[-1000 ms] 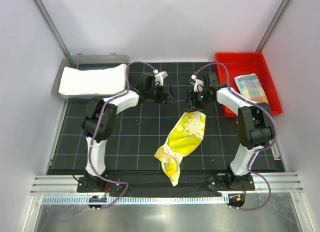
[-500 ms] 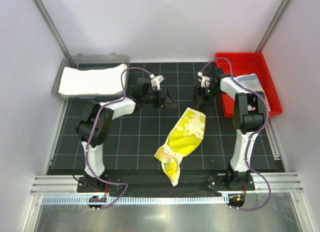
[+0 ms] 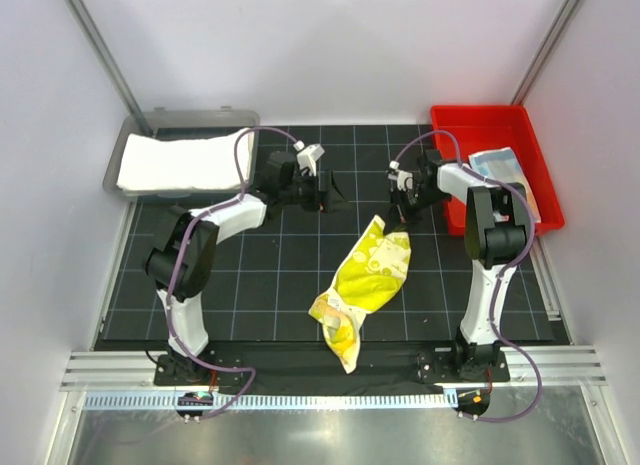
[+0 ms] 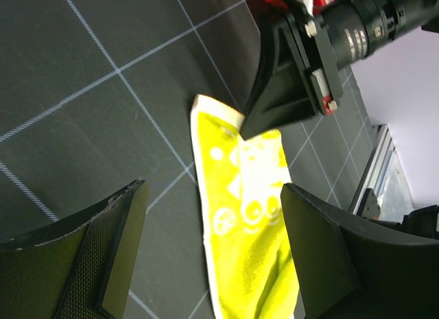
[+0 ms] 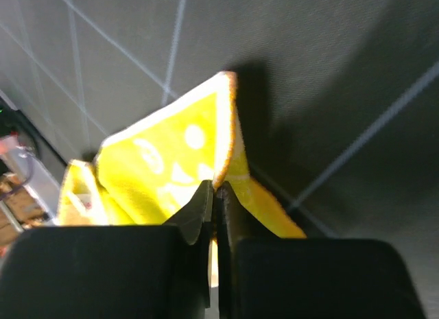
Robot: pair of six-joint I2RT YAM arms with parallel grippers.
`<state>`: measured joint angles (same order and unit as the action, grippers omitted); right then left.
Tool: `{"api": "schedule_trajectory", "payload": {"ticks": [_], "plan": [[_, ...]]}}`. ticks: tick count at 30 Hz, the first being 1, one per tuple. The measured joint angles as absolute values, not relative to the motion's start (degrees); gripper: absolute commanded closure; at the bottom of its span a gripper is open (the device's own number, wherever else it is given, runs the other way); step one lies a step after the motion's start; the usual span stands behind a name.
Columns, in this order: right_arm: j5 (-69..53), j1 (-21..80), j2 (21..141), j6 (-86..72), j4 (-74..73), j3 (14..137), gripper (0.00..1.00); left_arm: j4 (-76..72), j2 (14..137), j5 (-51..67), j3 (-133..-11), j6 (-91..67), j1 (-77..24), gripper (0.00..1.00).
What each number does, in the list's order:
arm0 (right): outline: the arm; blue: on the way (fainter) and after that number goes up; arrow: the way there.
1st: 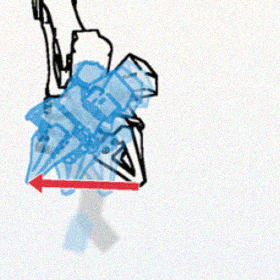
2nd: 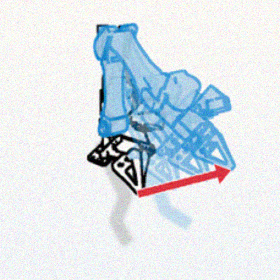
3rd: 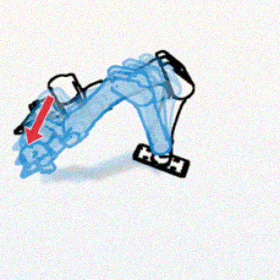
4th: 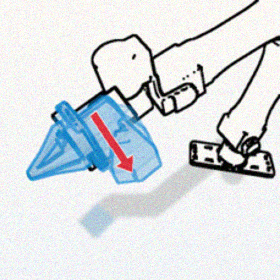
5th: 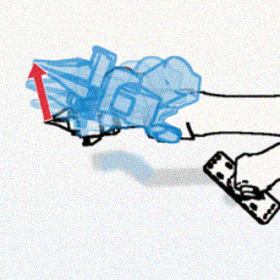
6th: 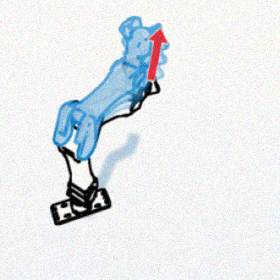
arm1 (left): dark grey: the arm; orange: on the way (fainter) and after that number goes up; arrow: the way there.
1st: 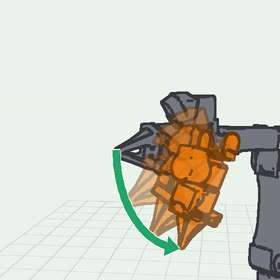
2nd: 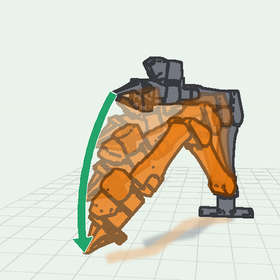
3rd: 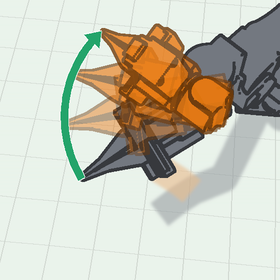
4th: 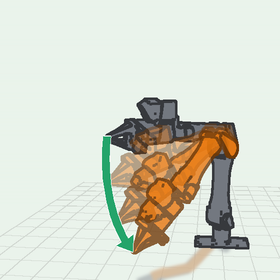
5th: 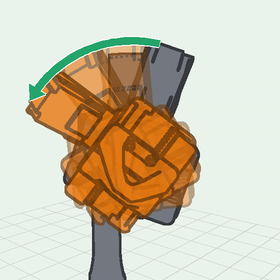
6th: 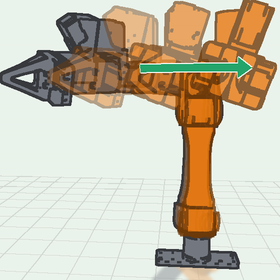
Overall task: Fold and stack the towels
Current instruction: Flatten out the crumpled towel
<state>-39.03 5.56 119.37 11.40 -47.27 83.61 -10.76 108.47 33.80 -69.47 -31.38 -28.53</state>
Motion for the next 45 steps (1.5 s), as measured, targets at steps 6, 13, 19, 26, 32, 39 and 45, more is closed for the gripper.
{"api": "schedule_trajectory", "payload": {"ticks": [6, 13, 19, 26, 32, 39, 45], "plan": [[-46.5, 6.6, 111.0, 7.3, -41.0, 74.7, 0.99, -10.7, 108.8, 37.9, -70.1, -26.1, -27.1, 0.20], [-59.7, 8.9, 102.5, 6.5, -36.9, 73.1, 0.99, -11.8, 111.8, 51.1, -76.0, -23.9, -26.8, 0.21], [-66.5, 9.4, 104.0, 9.2, -38.9, 74.4, 0.99, -13.5, 114.1, 60.0, -76.8, -24.3, -28.1, 0.19], [-69.0, 9.4, 104.7, 11.6, -40.8, 75.4, 0.99, -17.3, 119.0, 66.5, -79.6, -27.7, -28.9, 0.47], [-67.6, 9.4, 105.7, 10.2, -40.2, 75.5, 0.92, -24.3, 121.5, 68.3, -79.5, -35.0, -29.1, 1.00], [-58.5, 9.1, 105.3, 0.9, -36.5, 76.4, 0.98, -21.1, 120.7, 64.8, -81.3, -38.1, -27.5, 1.00], [-43.5, 9.3, 95.7, -14.3, -31.1, 77.5, 0.99, 3.7, 117.7, 56.5, -95.2, -29.5, -28.3, 1.00]]}}
